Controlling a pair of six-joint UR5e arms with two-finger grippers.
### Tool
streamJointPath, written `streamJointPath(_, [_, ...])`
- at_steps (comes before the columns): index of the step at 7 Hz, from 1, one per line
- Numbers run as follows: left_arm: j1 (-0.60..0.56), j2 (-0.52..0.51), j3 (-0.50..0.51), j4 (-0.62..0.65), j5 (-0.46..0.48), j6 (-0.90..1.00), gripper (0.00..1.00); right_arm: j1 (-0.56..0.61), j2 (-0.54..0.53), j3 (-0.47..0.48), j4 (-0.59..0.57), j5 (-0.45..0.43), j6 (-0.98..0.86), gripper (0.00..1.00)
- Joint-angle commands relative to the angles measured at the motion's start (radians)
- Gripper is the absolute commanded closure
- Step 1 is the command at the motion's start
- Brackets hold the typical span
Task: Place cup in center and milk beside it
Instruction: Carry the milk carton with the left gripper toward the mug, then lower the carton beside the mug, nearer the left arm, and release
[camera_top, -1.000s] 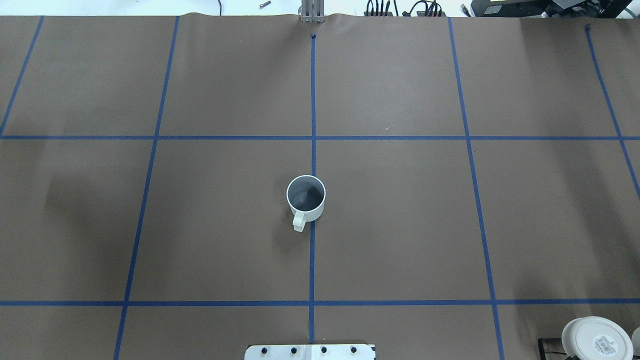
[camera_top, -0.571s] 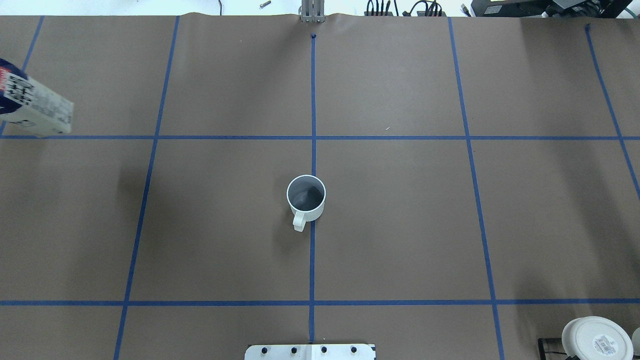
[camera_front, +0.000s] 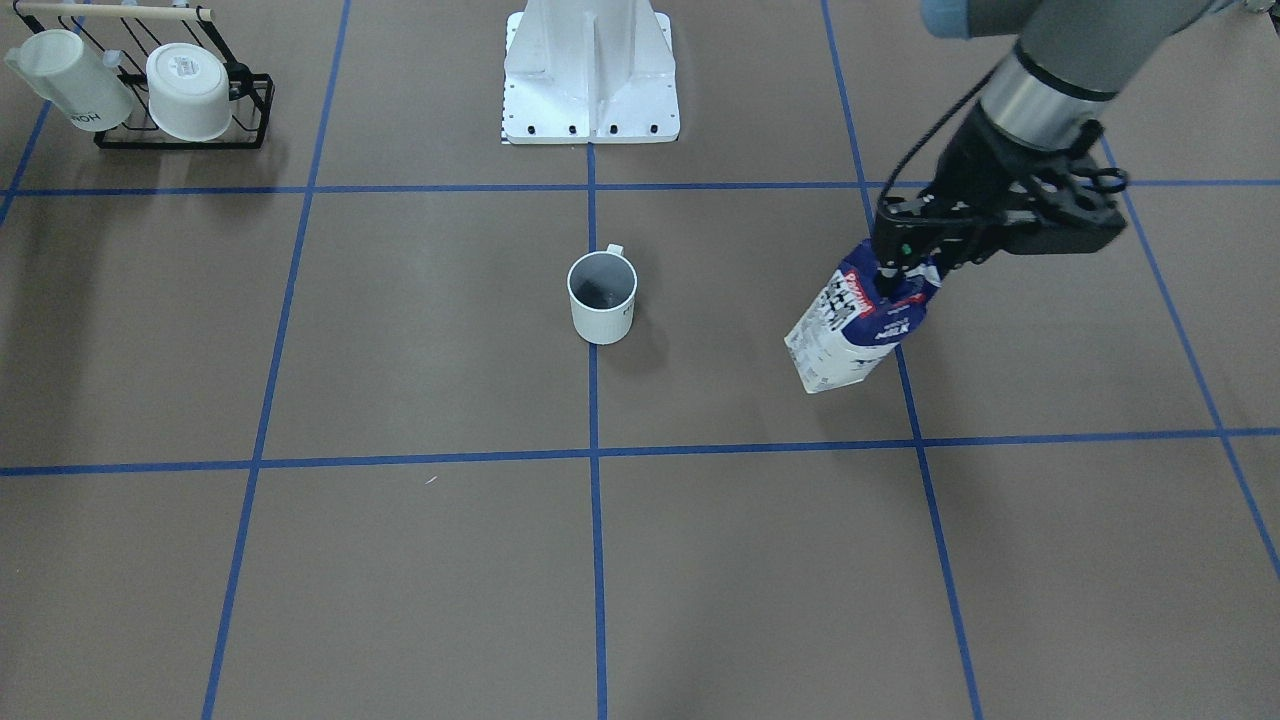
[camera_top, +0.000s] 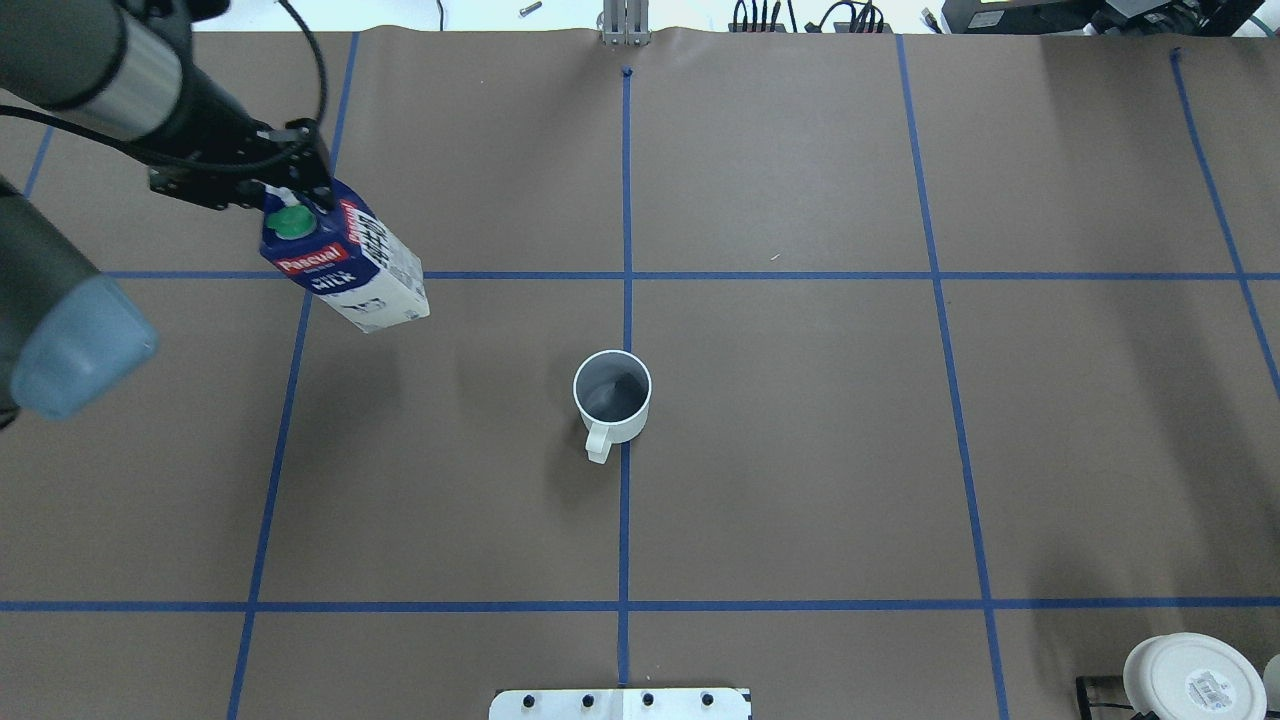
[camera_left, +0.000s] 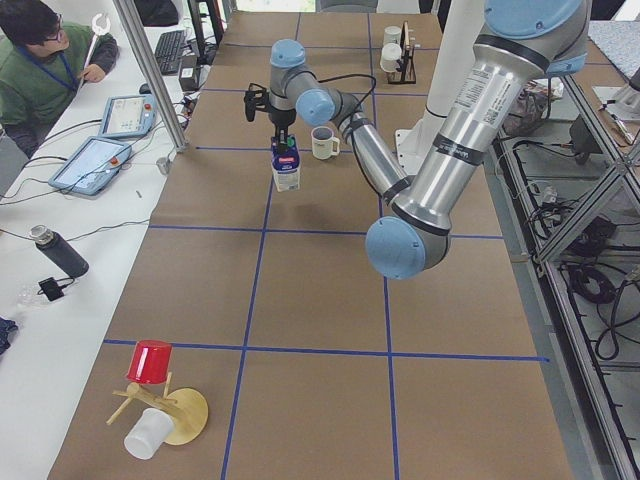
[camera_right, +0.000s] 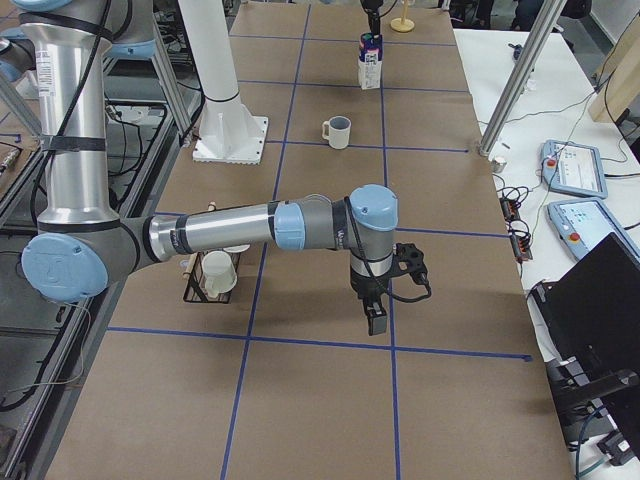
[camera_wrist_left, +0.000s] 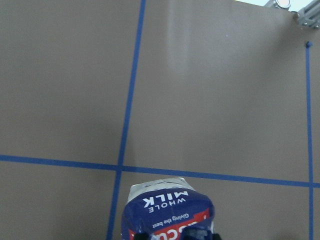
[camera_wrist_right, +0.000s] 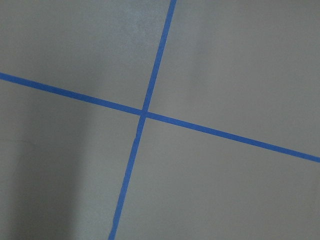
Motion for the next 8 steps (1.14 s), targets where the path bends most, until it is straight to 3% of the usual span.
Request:
streamJointPath(1, [0.231,-0.11,0.033,0.041,0.182,-0.077,0.93,0.0,-0.003,-0.001,0.0,-0.001,0.0,0.0])
streamJointPath(5, [0.27,-0.175,0.078,0.062,0.189,-0.077,0.9,0.0,-0.003,-0.001,0.0,-0.003,0.001,0.0])
streamJointPath(6, [0.285,-0.175,0.084,0.062,0.191,-0.075,0.83,0.0,-0.003,-0.003,0.0,-0.003,0.001,0.0])
streamJointPath(7, [0.293,-0.175,0.084,0.062,0.191,-0.075,0.68,0.0,-0.004,-0.003,0.0,-0.003,0.001,0.0])
streamJointPath(8, [0.298,-0.175,0.084,0.062,0.192,-0.075,0.58,0.0,-0.006,-0.003,0.0,-0.003,0.001,0.0])
